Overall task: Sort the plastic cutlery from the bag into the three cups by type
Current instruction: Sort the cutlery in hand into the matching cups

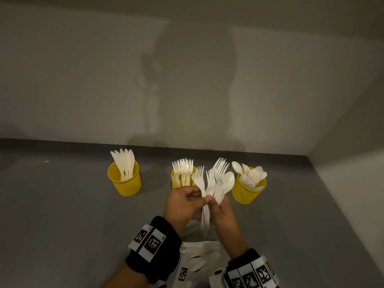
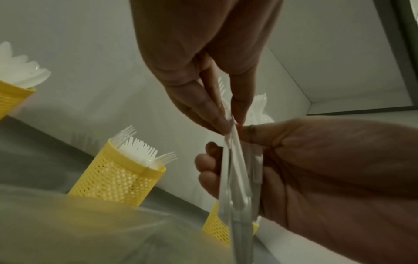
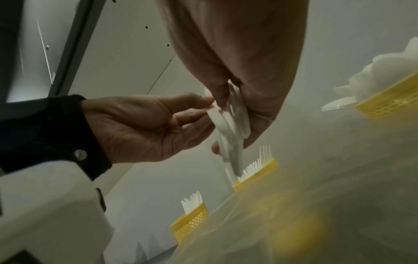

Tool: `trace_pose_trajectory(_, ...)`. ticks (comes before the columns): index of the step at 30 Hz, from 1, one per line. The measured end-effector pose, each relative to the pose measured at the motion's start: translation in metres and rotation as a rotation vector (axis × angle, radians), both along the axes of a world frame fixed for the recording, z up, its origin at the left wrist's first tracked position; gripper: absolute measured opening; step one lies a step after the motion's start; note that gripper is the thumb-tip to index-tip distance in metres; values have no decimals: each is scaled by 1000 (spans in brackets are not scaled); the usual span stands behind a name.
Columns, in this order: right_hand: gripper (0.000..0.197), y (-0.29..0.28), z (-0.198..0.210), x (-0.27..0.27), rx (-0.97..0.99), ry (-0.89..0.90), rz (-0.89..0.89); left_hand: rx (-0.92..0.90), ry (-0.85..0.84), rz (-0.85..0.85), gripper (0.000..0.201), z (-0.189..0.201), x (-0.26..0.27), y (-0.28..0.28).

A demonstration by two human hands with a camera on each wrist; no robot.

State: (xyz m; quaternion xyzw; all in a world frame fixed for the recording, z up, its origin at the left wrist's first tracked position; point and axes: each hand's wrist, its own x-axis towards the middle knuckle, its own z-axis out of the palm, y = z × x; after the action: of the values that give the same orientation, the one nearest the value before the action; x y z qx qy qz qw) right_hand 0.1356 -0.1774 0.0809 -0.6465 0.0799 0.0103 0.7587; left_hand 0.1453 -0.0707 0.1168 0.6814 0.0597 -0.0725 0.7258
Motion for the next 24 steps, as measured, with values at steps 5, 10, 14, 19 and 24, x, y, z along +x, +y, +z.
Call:
trace_pose_trajectory(5,15,-9,2,0,57,17,-77,136,-86,125,20,5,24,14)
trace_pose_trajectory(10,8,-27,9,-2,145,56,-115,160,-160,318,16,8,71,32)
trace_pose_trajectory(14,7,-31,9,-1,226,113,-91,289,-100,293,19,-14,91,27)
trace_pose_trajectory(19,16,-30,14,-1,266,122,-26,570,64,215,31,-46,96,29)
trace_pose_trajectory(24,12,-30,17,0,309,150,1,781,15,128,44,-46,92,43)
